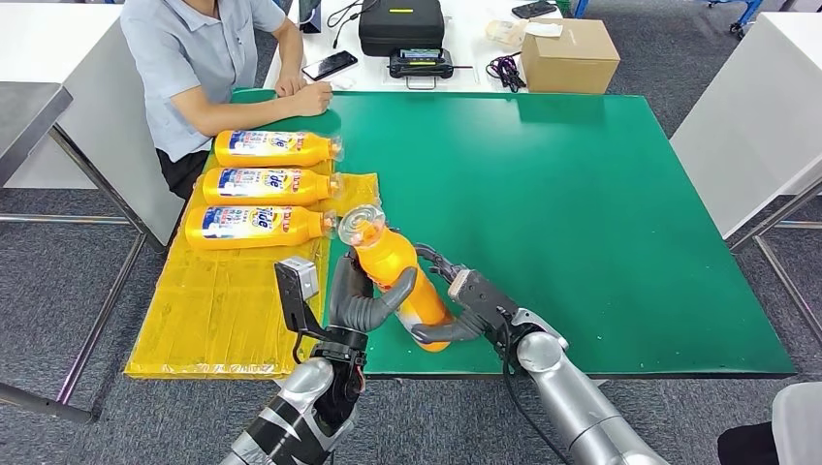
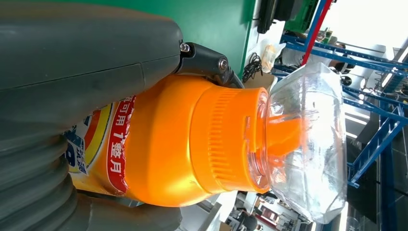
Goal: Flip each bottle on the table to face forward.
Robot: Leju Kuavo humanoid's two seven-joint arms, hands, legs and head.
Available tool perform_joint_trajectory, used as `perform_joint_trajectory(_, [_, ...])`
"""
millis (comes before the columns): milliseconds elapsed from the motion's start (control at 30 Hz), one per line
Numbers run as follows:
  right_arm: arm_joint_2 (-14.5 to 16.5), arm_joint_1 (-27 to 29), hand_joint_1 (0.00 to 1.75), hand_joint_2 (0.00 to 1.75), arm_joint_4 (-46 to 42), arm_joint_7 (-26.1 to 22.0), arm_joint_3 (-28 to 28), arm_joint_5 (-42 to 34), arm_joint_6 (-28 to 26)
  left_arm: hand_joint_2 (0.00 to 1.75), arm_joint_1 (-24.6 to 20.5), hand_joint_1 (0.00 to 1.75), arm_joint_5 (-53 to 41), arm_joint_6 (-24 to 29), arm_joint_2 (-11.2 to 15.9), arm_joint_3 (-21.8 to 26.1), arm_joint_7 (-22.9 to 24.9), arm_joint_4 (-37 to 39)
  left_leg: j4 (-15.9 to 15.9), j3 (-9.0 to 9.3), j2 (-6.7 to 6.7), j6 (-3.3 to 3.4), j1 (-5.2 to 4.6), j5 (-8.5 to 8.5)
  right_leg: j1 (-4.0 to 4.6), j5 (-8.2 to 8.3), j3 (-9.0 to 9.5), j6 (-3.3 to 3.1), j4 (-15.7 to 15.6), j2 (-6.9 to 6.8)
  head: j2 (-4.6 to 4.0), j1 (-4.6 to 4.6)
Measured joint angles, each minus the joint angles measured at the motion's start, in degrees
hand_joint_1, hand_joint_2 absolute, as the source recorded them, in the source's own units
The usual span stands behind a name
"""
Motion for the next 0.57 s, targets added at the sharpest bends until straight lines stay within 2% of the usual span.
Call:
perform_joint_trajectory(133, [0.0, 0.0, 0.0, 1.75, 0.1, 0.0, -0.1, 0.0, -0.1, 1.75, 0.0, 1.75, -0.5, 0.4, 0.0, 0.0, -0.2, 0.0, 0.0, 0.0, 0.0, 0.0, 0.0, 0.0, 0.0, 0.0, 0.0, 0.0, 0.0, 0.0, 0.0, -0.01])
perform_joint_trajectory(233, [0.1, 0.3, 0.0, 1.75, 0.2, 0.0, -0.6, 0.3, -1.3, 1.75, -0.2, 1.75, -5.0, 4.1, 0.2, -0.6, -1.4, 0.0, 0.0, 0.0, -0.01, 0.0, 0.0, 0.0, 0.0, 0.0, -0.01, 0.0, 0.0, 0.0, 0.0, -0.01])
perform_joint_trajectory(400, [-0.1, 1.5, 0.0, 1.75, 0.2, -0.8, -2.7, 2.4, -3.4, 1.75, -1.0, 1.75, -21.0, 13.3, 1.6, -2.2, -1.9, -0.4, 0.0, -0.01, 0.0, 0.0, 0.0, 0.0, 0.0, 0.0, 0.0, 0.0, 0.0, 0.0, 0.0, 0.01])
perform_joint_trajectory(567, [-0.1, 2.7, 0.0, 1.75, -0.2, -1.5, -4.4, 4.1, -3.7, 1.75, -1.5, 1.75, -36.4, 17.3, 3.1, -2.5, 1.2, -1.2, 0.0, -0.01, 0.0, 0.0, 0.0, 0.0, 0.0, 0.0, -0.01, 0.0, 0.0, 0.0, 0.0, 0.0])
